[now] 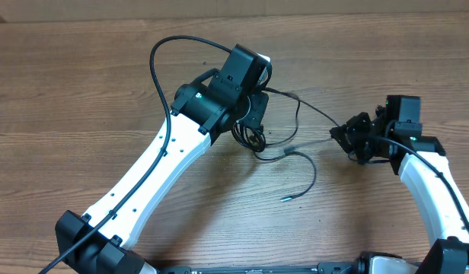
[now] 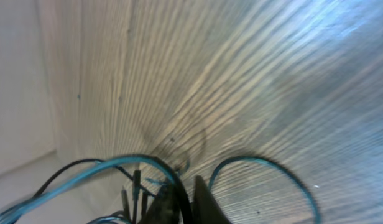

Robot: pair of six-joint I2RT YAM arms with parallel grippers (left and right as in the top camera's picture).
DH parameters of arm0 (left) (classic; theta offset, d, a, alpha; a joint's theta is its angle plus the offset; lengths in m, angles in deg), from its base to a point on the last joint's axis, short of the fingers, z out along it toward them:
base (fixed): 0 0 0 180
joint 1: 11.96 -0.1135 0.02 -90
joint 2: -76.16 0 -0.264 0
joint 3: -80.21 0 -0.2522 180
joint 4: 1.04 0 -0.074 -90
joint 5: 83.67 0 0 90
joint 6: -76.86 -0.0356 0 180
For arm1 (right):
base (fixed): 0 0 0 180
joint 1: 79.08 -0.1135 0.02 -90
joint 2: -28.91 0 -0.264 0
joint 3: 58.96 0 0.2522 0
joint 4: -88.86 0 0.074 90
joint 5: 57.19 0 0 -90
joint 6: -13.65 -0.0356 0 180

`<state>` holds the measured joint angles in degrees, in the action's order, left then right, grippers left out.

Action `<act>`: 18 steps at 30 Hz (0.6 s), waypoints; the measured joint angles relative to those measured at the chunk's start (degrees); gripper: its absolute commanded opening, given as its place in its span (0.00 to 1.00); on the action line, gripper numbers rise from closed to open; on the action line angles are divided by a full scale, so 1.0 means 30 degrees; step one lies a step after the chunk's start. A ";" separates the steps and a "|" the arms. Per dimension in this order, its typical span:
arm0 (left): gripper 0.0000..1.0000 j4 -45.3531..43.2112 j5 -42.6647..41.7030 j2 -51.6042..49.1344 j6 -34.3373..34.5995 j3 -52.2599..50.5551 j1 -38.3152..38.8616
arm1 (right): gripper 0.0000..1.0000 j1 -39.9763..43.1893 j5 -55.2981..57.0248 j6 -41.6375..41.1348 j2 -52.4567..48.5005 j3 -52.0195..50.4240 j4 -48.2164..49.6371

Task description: Untangle cables

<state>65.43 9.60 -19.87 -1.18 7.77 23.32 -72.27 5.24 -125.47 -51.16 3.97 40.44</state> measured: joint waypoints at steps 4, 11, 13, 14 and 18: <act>0.04 -0.0051 0.0299 0.0000 -0.0153 0.0000 -0.0007 | 1.00 0.0736 -0.0015 0.0772 0.0000 0.0000 -0.0503; 0.04 -0.0299 -0.0794 0.0000 -0.0831 0.0000 -0.0007 | 1.00 0.0736 -0.2645 0.3730 0.0000 0.0000 0.0692; 0.04 -0.0539 -0.1916 0.0000 -0.1530 0.0000 -0.0007 | 1.00 0.0736 -0.3825 0.4728 0.0000 0.0000 0.1049; 0.04 -0.0576 -0.2521 0.0000 -0.1967 0.0000 -0.0007 | 1.00 0.0736 -0.4342 0.5195 0.0000 0.0000 0.1195; 0.04 -0.0590 -0.4962 0.0000 -0.3934 0.0000 -0.0007 | 1.00 0.0736 -0.6564 0.7410 0.0000 0.0000 0.1435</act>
<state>63.66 -5.29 -19.87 -12.98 7.77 23.30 -70.06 -14.46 -103.24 -51.16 3.97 44.75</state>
